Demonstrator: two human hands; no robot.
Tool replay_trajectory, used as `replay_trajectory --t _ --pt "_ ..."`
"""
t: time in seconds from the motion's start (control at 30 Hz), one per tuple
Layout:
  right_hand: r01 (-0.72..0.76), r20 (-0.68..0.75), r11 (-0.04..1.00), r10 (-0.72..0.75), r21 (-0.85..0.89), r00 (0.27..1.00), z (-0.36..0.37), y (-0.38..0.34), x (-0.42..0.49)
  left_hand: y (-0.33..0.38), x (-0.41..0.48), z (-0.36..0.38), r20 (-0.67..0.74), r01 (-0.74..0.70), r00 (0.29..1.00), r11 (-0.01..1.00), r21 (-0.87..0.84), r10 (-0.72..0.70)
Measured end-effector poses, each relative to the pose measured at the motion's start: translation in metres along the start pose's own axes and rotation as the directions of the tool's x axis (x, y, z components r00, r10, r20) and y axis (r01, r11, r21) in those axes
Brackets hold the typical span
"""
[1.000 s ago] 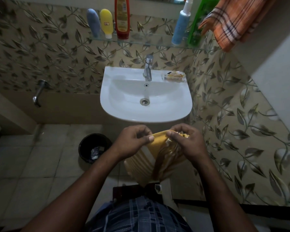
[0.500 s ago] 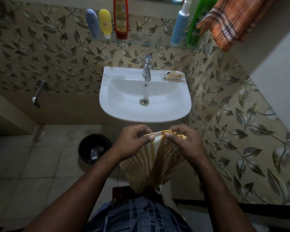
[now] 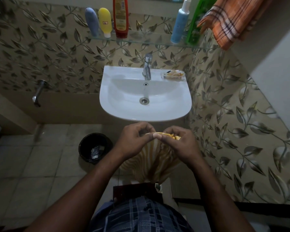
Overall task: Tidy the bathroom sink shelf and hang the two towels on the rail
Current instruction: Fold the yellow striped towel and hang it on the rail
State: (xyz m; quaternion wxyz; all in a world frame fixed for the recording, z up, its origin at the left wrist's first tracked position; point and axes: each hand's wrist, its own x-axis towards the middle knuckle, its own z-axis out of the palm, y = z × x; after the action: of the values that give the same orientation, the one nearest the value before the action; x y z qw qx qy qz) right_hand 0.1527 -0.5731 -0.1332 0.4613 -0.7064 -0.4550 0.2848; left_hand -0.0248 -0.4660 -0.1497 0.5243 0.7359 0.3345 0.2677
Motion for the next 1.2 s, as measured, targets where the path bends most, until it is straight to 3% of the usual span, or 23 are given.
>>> replay_trajectory --t 0.17,0.37,0.57,0.8,1.03,1.2 --pt "-0.075 -0.090 0.986 0.089 0.152 0.992 -0.018 0.007 0.004 -0.006 -0.003 -0.005 0.002 0.049 0.999 0.999 0.001 -0.049" --pt "-0.079 -0.030 0.980 0.086 0.185 0.996 -0.013 0.003 0.002 0.000 0.001 -0.003 -0.021 0.006 1.000 1.000 0.020 -0.006" --pt "-0.069 0.123 0.995 0.059 0.074 0.991 0.004 -0.002 -0.001 0.003 0.003 0.001 0.005 -0.033 0.999 0.999 0.006 0.033" --pt "-0.098 -0.077 0.982 0.112 0.162 0.991 -0.019 0.010 0.006 -0.002 0.000 -0.004 0.026 0.030 0.999 0.999 0.021 -0.031" --pt "-0.072 0.021 0.982 0.069 0.177 0.997 -0.001 0.004 0.000 0.008 0.003 -0.002 -0.015 -0.017 1.000 0.998 0.066 0.018" --pt "-0.042 0.066 0.998 0.039 0.040 0.997 0.000 0.005 -0.001 0.007 0.003 -0.006 -0.020 -0.006 1.000 0.993 0.120 0.009"
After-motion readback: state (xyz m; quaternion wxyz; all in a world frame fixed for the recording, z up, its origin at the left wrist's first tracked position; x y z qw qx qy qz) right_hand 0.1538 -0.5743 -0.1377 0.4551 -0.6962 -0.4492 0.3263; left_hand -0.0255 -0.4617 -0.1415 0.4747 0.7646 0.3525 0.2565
